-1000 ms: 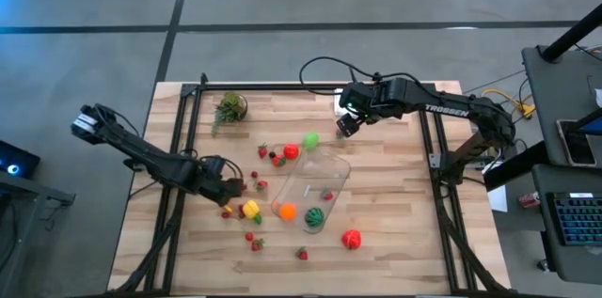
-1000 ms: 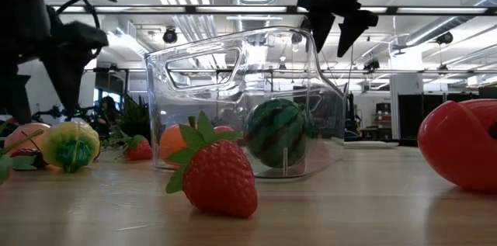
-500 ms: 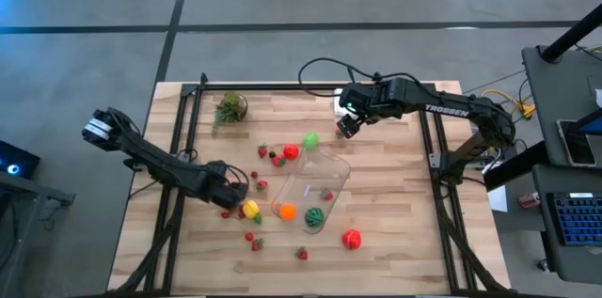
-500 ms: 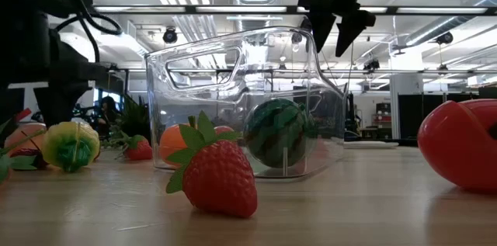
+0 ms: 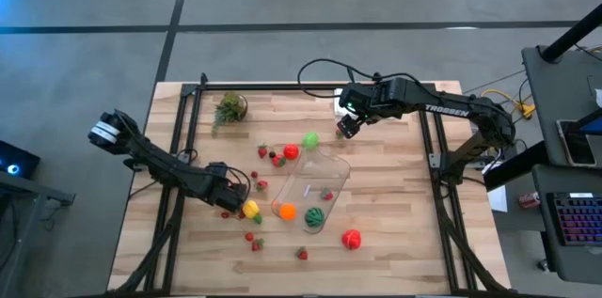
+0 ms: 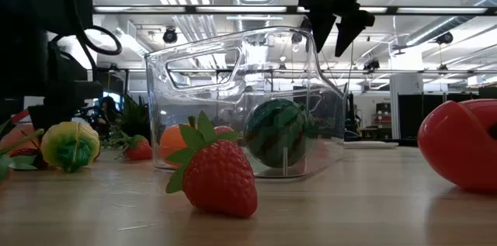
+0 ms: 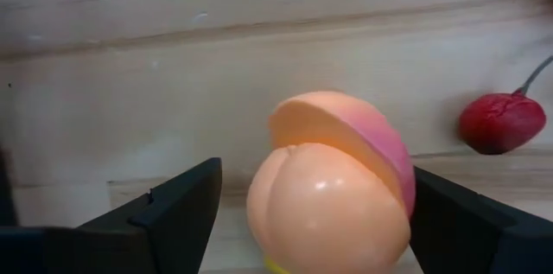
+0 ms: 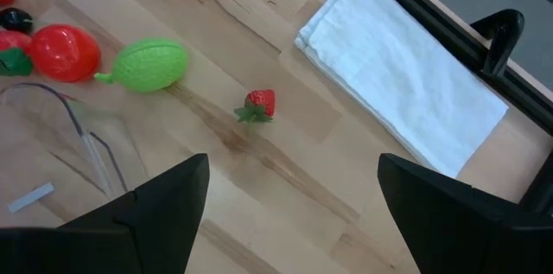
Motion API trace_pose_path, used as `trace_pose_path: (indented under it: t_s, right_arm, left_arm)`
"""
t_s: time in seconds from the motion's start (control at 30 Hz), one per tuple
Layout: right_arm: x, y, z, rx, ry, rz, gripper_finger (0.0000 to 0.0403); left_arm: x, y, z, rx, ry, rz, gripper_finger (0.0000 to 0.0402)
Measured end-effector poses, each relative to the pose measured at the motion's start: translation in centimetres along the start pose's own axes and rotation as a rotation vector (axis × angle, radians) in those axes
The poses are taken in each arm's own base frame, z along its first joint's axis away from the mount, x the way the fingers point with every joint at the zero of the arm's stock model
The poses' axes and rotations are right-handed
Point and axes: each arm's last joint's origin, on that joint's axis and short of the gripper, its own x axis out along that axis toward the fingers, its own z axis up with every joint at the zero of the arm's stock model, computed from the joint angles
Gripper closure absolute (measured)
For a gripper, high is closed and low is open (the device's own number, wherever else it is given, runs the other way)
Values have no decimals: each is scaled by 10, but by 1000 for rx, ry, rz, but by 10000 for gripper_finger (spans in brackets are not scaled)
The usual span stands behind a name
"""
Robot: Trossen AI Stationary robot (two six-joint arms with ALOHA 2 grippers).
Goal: Pick and placing Produce into tupperware
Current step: Put the pink peach into the transparent bin
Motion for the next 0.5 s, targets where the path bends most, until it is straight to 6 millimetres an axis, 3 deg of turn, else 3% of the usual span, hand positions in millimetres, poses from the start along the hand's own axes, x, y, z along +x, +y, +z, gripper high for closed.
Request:
trace_pose_path:
  t_s: [0.5]
  right_arm:
    - [0,0,0,4,-1,1,74]
  left_arm:
    - [-6,-3,2,49,-37,-44,175]
